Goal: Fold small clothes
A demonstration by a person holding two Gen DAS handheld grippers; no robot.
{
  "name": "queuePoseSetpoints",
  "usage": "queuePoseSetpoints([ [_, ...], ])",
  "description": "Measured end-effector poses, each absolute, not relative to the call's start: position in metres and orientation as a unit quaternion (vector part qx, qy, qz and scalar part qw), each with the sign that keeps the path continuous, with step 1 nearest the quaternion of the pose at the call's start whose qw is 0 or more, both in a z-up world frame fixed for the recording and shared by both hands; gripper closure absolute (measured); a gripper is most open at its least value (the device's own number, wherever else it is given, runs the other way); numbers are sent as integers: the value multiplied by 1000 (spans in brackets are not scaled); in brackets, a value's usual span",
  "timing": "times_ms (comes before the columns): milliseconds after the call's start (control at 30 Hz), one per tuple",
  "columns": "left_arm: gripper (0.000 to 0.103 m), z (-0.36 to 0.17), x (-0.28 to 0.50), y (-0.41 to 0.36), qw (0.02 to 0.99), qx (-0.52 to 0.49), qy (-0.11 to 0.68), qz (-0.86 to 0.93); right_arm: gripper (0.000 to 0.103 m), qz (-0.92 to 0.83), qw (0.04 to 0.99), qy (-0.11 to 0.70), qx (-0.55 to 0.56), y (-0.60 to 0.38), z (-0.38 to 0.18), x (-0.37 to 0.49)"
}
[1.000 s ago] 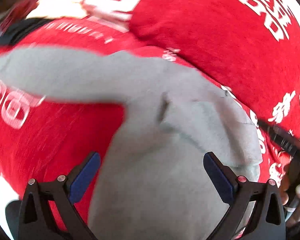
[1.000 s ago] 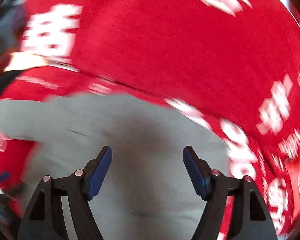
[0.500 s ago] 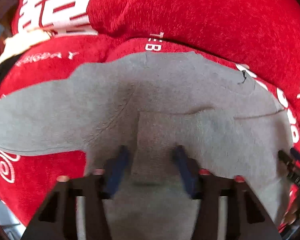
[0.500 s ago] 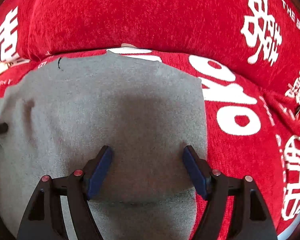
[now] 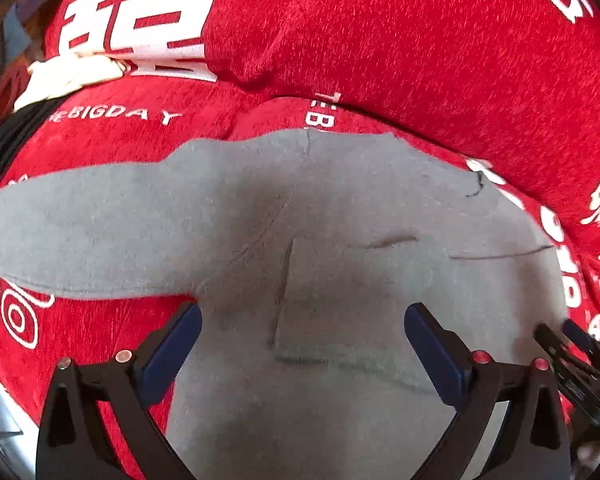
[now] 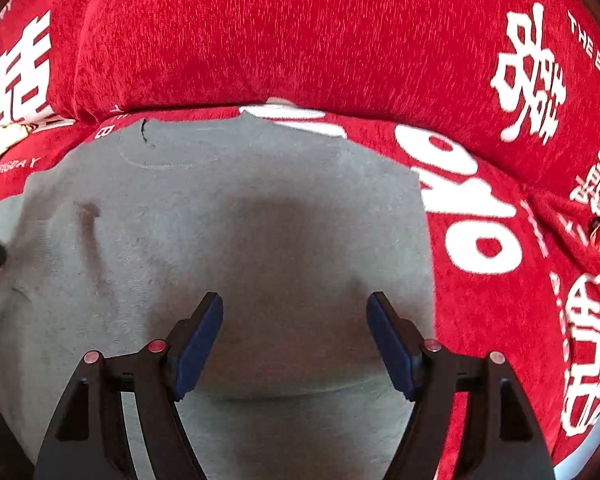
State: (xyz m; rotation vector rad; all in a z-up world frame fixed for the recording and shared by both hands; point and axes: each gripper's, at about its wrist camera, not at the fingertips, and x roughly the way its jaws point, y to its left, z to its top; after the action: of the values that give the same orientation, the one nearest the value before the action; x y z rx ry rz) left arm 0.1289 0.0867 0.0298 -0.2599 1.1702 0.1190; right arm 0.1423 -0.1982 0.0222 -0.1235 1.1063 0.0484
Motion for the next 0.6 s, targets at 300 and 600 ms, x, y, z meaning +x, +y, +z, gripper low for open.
queuePoseSetpoints([
  [300,92,19,140,70,821,-94,560,47,26,14,847,528,-58,-208,24,125],
  [600,92,25,122,86,818,-100,564,47,26,3,850,525,-53,-211,30,130],
])
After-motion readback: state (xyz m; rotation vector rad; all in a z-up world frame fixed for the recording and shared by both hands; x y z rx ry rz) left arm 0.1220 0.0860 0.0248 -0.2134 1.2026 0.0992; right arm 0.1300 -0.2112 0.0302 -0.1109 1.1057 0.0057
